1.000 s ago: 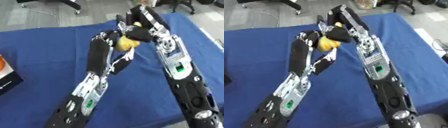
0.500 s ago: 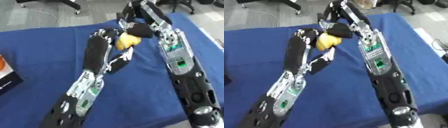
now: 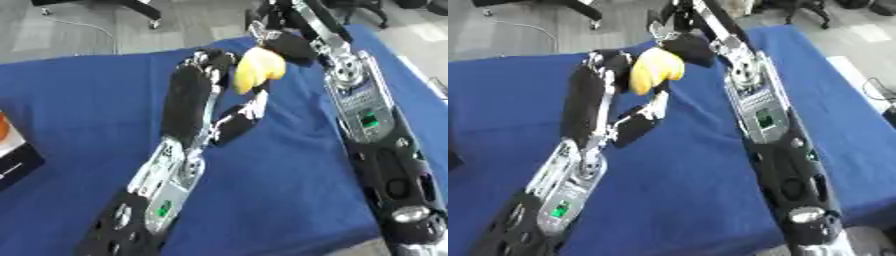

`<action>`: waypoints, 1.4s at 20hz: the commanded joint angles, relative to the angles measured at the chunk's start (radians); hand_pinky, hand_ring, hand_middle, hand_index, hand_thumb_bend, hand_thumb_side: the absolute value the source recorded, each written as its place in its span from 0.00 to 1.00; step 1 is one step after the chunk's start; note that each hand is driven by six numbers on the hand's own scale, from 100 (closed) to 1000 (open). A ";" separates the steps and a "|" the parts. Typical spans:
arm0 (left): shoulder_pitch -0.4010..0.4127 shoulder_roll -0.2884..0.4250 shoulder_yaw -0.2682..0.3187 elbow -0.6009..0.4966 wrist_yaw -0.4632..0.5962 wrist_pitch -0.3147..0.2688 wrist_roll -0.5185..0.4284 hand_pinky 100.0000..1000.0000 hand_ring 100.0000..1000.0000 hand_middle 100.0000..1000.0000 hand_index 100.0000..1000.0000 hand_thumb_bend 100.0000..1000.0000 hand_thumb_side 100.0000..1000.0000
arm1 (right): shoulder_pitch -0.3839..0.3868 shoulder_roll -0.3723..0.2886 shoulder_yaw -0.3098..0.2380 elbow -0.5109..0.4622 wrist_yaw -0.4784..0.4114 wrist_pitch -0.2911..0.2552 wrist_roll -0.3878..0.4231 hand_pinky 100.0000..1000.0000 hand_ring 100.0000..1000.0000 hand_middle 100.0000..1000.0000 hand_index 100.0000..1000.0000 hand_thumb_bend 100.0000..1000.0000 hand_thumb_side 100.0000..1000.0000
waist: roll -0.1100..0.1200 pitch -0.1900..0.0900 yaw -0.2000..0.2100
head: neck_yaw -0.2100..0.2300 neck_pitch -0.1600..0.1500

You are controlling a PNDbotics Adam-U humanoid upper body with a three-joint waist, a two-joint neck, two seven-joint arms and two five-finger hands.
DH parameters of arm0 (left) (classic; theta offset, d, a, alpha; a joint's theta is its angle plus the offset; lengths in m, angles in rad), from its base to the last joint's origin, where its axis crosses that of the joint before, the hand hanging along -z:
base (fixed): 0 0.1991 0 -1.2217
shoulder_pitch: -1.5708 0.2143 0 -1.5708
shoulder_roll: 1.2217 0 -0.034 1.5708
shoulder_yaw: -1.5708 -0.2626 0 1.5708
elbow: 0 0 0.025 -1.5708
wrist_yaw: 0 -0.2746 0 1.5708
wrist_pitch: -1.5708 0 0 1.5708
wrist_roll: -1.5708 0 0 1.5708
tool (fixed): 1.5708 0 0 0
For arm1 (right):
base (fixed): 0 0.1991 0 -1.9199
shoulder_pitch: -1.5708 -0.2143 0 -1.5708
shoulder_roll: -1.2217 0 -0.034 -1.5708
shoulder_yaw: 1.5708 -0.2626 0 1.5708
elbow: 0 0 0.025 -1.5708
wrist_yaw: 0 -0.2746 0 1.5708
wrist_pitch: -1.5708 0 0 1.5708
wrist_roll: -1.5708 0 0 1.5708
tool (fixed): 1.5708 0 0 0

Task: Pick up the objects with one hand, pass them to the other hand, and then place them into the box on the other side of the table.

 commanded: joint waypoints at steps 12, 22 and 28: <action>0.013 -0.011 0.025 -0.011 0.072 0.022 0.050 0.33 0.14 0.12 0.35 0.00 0.22 | -0.029 -0.028 -0.034 -0.027 -0.038 0.001 -0.067 0.51 0.41 0.22 0.53 0.00 0.56 | -0.010 -0.001 0.006 | 0.000 -0.003; 0.035 0.109 0.096 -0.091 0.192 0.107 0.072 0.33 0.14 0.12 0.35 0.00 0.23 | -0.031 -0.105 -0.101 -0.061 -0.018 0.024 -0.118 0.52 0.42 0.24 0.53 0.00 0.47 | 0.013 -0.019 0.013 | 0.165 -0.003; 0.082 0.317 0.256 -0.170 0.404 0.281 0.146 0.32 0.13 0.11 0.35 0.00 0.22 | 0.033 -0.149 -0.122 -0.051 -0.007 0.036 -0.125 0.52 0.42 0.23 0.53 0.00 0.43 | 0.041 -0.051 0.015 | 0.442 -0.003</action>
